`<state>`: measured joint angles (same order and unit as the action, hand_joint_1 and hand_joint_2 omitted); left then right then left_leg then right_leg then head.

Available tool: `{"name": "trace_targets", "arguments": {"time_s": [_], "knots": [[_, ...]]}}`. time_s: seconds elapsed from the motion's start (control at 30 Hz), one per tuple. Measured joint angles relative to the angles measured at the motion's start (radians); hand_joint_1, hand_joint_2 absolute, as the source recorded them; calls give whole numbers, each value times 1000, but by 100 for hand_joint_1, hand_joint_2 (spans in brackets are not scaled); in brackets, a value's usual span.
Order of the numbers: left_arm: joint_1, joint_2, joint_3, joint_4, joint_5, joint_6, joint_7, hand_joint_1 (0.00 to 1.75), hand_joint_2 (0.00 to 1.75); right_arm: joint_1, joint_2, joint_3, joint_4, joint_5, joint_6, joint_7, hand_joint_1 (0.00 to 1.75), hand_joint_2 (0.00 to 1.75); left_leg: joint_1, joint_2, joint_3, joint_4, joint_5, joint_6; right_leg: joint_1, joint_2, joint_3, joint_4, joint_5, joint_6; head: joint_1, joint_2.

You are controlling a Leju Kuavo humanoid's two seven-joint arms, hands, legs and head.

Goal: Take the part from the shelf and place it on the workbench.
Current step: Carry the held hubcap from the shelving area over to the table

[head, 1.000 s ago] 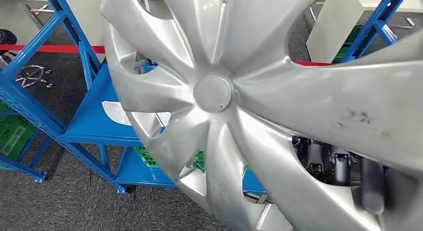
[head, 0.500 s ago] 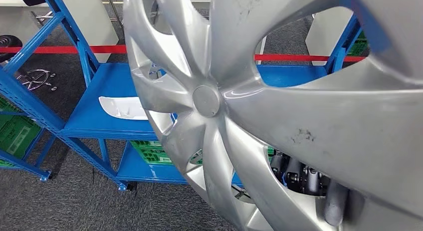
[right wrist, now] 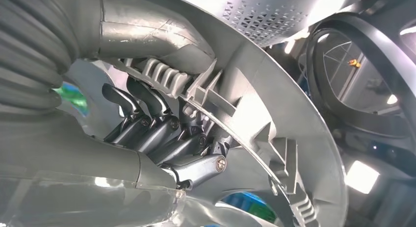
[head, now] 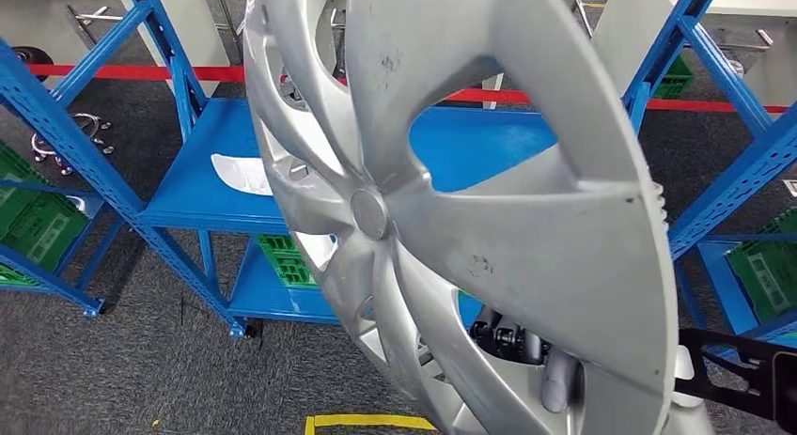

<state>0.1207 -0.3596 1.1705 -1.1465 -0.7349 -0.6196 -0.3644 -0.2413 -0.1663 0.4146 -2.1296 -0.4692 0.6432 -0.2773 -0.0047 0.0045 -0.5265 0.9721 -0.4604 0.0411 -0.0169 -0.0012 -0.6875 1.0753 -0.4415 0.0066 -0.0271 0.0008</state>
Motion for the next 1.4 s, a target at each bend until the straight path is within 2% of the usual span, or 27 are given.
{"name": "trace_targets", "arguments": {"time_s": [0.07,0.1,0.13,0.2,0.4,0.47,0.5,0.53,0.6,0.63,0.67,0.7,0.73,0.8,0.87,0.9,0.93,1.0,1.03,1.07,1.13,1.17,1.2,1.23,1.27,1.33,1.4], "knots": [[-1,-1,0,1,0,0,0,0,175,2,-5,3,0,0,0,0,168,175,-3,1,-30,0,27,5,0,0,-31,119,-90,-10,4,0],[-1,-2,0,2,0,0,0,0,175,2,-7,5,1,0,0,0,168,175,-4,1,-47,1,38,5,0,0,-37,175,-114,-7,4,0],[-1,-2,0,2,0,0,0,0,175,3,-8,6,1,0,0,0,168,175,-5,1,-60,2,47,5,0,0,-36,211,-124,-2,4,0],[-1,-2,0,2,0,-1,0,0,175,4,-9,7,1,0,0,0,168,175,-5,1,-74,5,56,4,0,0,-29,234,-122,6,4,0],[-1,-2,0,2,0,-1,0,0,175,4,-10,7,1,0,0,0,168,175,-4,1,-81,6,60,3,-1,0,-13,221,-112,11,4,0],[-1,-3,0,3,0,-1,0,0,175,4,-12,7,2,0,0,0,168,175,-3,1,-109,19,75,-4,-3,0,85,100,-91,23,4,0],[0,-4,1,3,0,-1,0,0,175,4,-13,8,2,0,-1,0,168,175,-2,0,-126,28,88,-12,0,1,139,26,-88,21,3,0],[1,-4,2,3,0,-1,0,0,175,3,-14,9,2,0,-1,0,168,175,1,-1,-144,53,73,-26,0,1,175,-39,-81,8,1,0],[4,-4,4,3,0,-1,0,0,175,3,-14,11,2,0,-1,0,168,175,8,-4,-174,148,-12,-54,3,2,166,-68,-65,-24,-5,0],[4,-4,5,3,0,-1,0,0,175,3,-14,12,2,0,-1,0,168,175,12,-5,-190,219,-72,-63,2,0,150,-69,-47,-32,-6,0],[3,-4,5,3,0,-1,0,0,175,3,-14,12,2,0,-1,0,168,175,14,-5,-198,279,-103,-67,3,0,138,-68,-35,-32,-6,0],[3,-4,5,3,0,-1,0,0,175,4,-14,12,2,0,-1,0,168,175,15,-5,-196,318,-110,-68,3,0,125,-67,-24,-31,-6,0],[3,-4,5,3,0,-1,0,0,175,4,-14,12,2,0,-1,0,168,175,16,-5,-177,323,-98,-67,4,0,110,-67,-13,-29,-6,0],[2,-4,5,3,0,-1,0,0,175,5,-14,12,2,0,-1,0,168,175,14,-7,-87,229,-54,-57,7,1,88,-67,7,-26,-6,0],[1,-2,5,2,0,-1,0,0,175,5,-14,12,2,0,-1,0,168,175,9,-8,19,84,-55,-41,9,1,76,-68,23,-18,-5,0],[0,-1,5,1,0,-1,0,0,175,4,-14,12,2,0,-1,0,168,175,4,-9,49,38,-63,-33,8,-1,74,-69,30,-12,-5,0],[0,0,5,1,0,-1,0,0,175,4,-14,12,2,0,-1,0,168,175,0,-9,59,16,-69,-27,6,-2,73,-72,39,-5,-6,0],[0,0,5,1,0,0,0,0,175,4,-14,12,2,0,-1,0,168,175,-5,-6,50,1,-46,-14,2,-3,70,-78,51,5,-8,0],[0,0,5,1,0,0,0,0,175,4,-14,12,2,0,-1,0,168,175,-4,-3,43,-9,-30,-7,2,-2,63,-69,40,5,-8,0],[-1,0,5,1,0,0,0,0,175,3,-14,12,2,0,-1,0,168,175,-2,-1,34,-19,-13,-1,2,-1,51,-45,13,1,-6,0],[-2,-2,5,1,0,0,0,0,175,3,-15,12,2,0,-1,0,168,175,-1,2,9,-26,17,7,0,0,16,62,-74,-11,-4,0],[-2,-2,5,2,0,0,0,0,175,4,-16,12,2,0,-1,0,168,175,-1,2,-8,-24,30,8,-1,0,0,127,-107,-10,-3,0],[-2,-3,5,2,0,-1,0,0,175,5,-16,12,3,0,-1,0,168,175,-1,3,-26,-22,42,7,-3,0,-6,176,-121,-3,-3,0],[-2,-3,5,2,0,-1,0,0,175,6,-17,12,3,0,-1,0,168,175,-1,3,-46,-19,55,5,-5,0,4,196,-117,9,-3,0],[-2,-4,5,3,0,-1,0,0,175,6,-18,12,3,0,-1,0,168,175,1,3,-66,-13,66,1,-8,0,31,180,-99,24,-3,0],[-2,-4,5,3,0,-1,0,0,175,5,-18,12,3,0,-1,0,168,175,4,3,-103,6,81,-9,-13,-1,127,60,-74,42,-2,0],[-2,-4,5,3,0,-1,0,0,175,5,-19,12,3,0,-1,0,168,175,3,3,-131,31,91,-22,-10,1,195,-47,-92,31,-3,0]]}}
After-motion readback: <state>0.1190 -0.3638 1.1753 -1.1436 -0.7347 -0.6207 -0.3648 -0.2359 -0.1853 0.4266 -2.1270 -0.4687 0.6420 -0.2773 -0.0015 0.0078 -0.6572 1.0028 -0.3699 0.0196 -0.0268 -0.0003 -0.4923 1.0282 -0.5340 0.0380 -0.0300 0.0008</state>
